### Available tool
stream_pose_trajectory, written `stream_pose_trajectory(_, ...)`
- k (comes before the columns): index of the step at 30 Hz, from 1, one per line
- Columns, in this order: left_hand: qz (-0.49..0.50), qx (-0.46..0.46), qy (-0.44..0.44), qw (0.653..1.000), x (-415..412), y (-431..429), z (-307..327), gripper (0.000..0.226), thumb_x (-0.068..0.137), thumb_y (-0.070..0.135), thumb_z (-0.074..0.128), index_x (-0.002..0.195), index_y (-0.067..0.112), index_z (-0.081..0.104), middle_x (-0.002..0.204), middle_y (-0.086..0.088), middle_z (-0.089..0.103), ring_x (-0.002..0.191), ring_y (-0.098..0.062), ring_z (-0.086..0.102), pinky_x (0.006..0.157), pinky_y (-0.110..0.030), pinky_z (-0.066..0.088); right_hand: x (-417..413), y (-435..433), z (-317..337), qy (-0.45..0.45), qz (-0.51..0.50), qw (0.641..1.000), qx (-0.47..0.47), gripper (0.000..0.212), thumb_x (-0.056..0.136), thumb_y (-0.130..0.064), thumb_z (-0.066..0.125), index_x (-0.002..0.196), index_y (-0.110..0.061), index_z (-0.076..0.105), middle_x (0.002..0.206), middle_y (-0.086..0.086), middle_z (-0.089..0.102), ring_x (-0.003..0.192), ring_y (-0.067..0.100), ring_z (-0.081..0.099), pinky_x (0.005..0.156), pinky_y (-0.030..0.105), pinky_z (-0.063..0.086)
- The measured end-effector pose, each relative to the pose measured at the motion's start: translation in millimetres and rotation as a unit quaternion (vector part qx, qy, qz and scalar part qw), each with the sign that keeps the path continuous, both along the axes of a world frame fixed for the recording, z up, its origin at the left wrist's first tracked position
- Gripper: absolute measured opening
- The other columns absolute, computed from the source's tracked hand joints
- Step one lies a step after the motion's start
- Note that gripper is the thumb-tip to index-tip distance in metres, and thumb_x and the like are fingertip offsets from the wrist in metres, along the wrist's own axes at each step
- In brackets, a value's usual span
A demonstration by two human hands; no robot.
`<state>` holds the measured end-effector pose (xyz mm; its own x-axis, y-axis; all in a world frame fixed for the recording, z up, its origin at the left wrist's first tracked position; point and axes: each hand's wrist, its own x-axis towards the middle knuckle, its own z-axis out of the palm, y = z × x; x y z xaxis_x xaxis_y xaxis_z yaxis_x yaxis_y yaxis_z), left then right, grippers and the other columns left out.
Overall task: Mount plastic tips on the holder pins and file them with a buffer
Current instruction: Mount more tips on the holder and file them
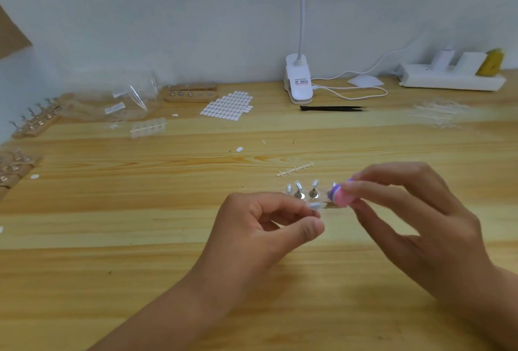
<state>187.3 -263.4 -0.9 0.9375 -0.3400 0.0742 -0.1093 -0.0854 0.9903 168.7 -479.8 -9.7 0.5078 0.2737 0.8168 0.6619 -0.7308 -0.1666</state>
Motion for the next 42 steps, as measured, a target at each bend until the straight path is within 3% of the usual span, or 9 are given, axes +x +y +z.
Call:
stream_pose_trajectory(5, -0.011, -0.004, -0.02, 1.0, -1, -1, 1, 0.016, 0.068, 0.039, 0.084, 0.079, 0.029, 0.079, 0.07, 0.009, 0.073, 0.062, 0.0, 0.063, 0.056, -0.015, 0.047, -8, 17, -3, 0.008, 0.053, 0.998, 0.013, 0.024, 0.09, 0.0, 0.07, 0.113, -0.007, 0.07, 0.105, 0.009, 0.068, 0.096, 0.018, 0.065, 0.089, 0.027, 0.049)
stream_pose_trajectory(10, 0.011, -0.006, -0.006, 1.0, 0, 1, 0, 0.02, 0.064, 0.044, 0.081, 0.08, 0.032, 0.079, 0.079, 0.006, 0.076, 0.065, -0.003, 0.065, 0.056, -0.023, 0.05, -1, -2, 1, 0.002, -0.013, 1.0, 0.005, 0.02, 0.087, 0.001, 0.072, 0.106, -0.005, 0.073, 0.101, 0.01, 0.068, 0.09, 0.022, 0.066, 0.086, 0.031, 0.05)
stream_pose_trajectory(16, -0.006, -0.029, -0.025, 0.999, -1, -2, 2, 0.015, 0.071, 0.036, 0.085, 0.083, 0.029, 0.081, 0.076, 0.003, 0.075, 0.061, -0.003, 0.059, 0.054, -0.023, 0.045, -7, 14, -2, 0.009, 0.07, 0.997, 0.008, 0.023, 0.091, 0.0, 0.069, 0.113, -0.008, 0.068, 0.108, 0.006, 0.066, 0.101, 0.018, 0.065, 0.091, 0.026, 0.049)
stream_pose_trajectory(19, -0.002, -0.061, 0.003, 0.998, 1, -1, 0, 0.012, 0.071, 0.023, 0.083, 0.082, 0.023, 0.081, 0.082, -0.002, 0.077, 0.072, -0.011, 0.067, 0.06, -0.023, 0.051, -1, 0, 1, 0.013, 0.038, 0.999, 0.01, 0.025, 0.088, 0.003, 0.071, 0.11, -0.008, 0.068, 0.106, 0.009, 0.067, 0.099, 0.018, 0.065, 0.088, 0.032, 0.052)
stream_pose_trajectory(22, -0.017, -0.066, 0.01, 0.998, 1, -1, -1, 0.012, 0.072, 0.025, 0.08, 0.084, 0.022, 0.081, 0.085, -0.005, 0.077, 0.078, -0.02, 0.069, 0.062, -0.024, 0.052, -1, -1, 2, 0.017, 0.043, 0.998, 0.039, 0.028, 0.09, -0.001, 0.069, 0.113, -0.017, 0.065, 0.11, 0.006, 0.067, 0.104, 0.013, 0.065, 0.092, 0.027, 0.051)
stream_pose_trajectory(26, -0.038, -0.082, 0.011, 0.996, 0, -3, 1, 0.016, 0.07, 0.027, 0.08, 0.085, 0.022, 0.081, 0.075, -0.006, 0.075, 0.065, -0.007, 0.062, 0.059, -0.021, 0.049, -7, 12, -2, 0.014, 0.11, 0.993, 0.027, 0.022, 0.096, -0.005, 0.065, 0.117, -0.012, 0.066, 0.114, 0.0, 0.064, 0.107, 0.015, 0.064, 0.094, 0.025, 0.048)
stream_pose_trajectory(30, -0.049, -0.073, 0.02, 0.996, -1, -3, 1, 0.014, 0.076, 0.018, 0.077, 0.089, 0.013, 0.08, 0.084, -0.007, 0.077, 0.077, -0.014, 0.07, 0.06, -0.023, 0.05, -2, 2, 1, 0.008, 0.07, 0.997, 0.022, 0.024, 0.091, -0.003, 0.068, 0.111, -0.017, 0.068, 0.107, 0.005, 0.067, 0.101, 0.016, 0.065, 0.087, 0.03, 0.052)
stream_pose_trajectory(36, -0.071, -0.062, 0.019, 0.995, -2, -4, 1, 0.019, 0.077, 0.024, 0.076, 0.092, 0.014, 0.079, 0.084, -0.008, 0.076, 0.075, -0.013, 0.066, 0.061, -0.024, 0.05, -5, 6, -5, -0.01, 0.091, 0.996, -0.005, 0.031, 0.09, 0.002, 0.07, 0.115, -0.014, 0.068, 0.111, 0.0, 0.065, 0.106, 0.016, 0.064, 0.094, 0.025, 0.048)
stream_pose_trajectory(42, -0.076, -0.057, 0.022, 0.995, 0, -3, -1, 0.018, 0.078, 0.026, 0.074, 0.091, 0.015, 0.079, 0.085, -0.006, 0.076, 0.079, -0.014, 0.068, 0.062, -0.024, 0.05, -3, 2, -1, -0.011, 0.072, 0.997, 0.008, 0.03, 0.088, 0.0, 0.071, 0.113, -0.016, 0.071, 0.109, 0.003, 0.066, 0.102, 0.016, 0.065, 0.092, 0.024, 0.048)
